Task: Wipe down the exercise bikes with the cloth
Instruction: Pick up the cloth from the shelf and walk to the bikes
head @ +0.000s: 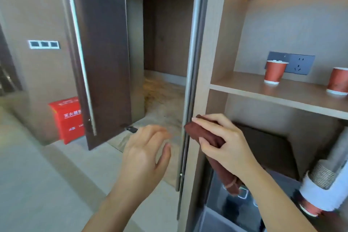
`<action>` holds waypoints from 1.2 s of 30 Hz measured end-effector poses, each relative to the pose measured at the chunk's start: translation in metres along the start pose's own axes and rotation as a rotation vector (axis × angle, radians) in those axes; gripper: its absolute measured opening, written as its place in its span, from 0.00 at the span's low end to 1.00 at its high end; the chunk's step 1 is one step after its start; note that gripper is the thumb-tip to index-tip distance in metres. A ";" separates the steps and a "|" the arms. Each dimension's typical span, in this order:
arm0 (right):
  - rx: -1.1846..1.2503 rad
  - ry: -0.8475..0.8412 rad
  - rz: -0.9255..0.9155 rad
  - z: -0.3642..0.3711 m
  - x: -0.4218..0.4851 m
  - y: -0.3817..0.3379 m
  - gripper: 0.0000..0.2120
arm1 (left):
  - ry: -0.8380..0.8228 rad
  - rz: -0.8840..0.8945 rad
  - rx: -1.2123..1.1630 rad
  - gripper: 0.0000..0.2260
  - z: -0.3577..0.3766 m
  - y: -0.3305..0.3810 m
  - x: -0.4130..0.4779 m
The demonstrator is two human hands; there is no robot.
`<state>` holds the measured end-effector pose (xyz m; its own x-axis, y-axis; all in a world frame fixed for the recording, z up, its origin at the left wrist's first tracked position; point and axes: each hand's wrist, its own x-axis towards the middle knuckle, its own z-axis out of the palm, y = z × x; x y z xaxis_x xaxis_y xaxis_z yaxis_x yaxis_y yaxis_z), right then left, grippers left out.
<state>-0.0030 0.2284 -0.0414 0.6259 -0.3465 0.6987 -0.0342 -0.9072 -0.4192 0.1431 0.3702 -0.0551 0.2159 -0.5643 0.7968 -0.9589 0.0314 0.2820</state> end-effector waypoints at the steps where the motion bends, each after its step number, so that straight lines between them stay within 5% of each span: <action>1: 0.046 -0.004 -0.014 0.015 -0.002 -0.015 0.22 | 0.004 -0.025 0.047 0.11 -0.016 -0.005 -0.014; 23: 0.697 -0.417 -0.449 0.328 -0.016 -0.326 0.21 | 0.164 -0.659 1.014 0.08 -0.327 -0.094 -0.274; 36: 0.903 -0.562 -0.616 0.527 0.029 -0.514 0.20 | 0.163 -0.989 1.322 0.15 -0.498 -0.210 -0.340</action>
<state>0.4436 0.8109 -0.1112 0.6029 0.4351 0.6687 0.7977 -0.3148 -0.5144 0.3631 0.9658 -0.1191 0.7313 0.1505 0.6653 0.0860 -0.9879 0.1289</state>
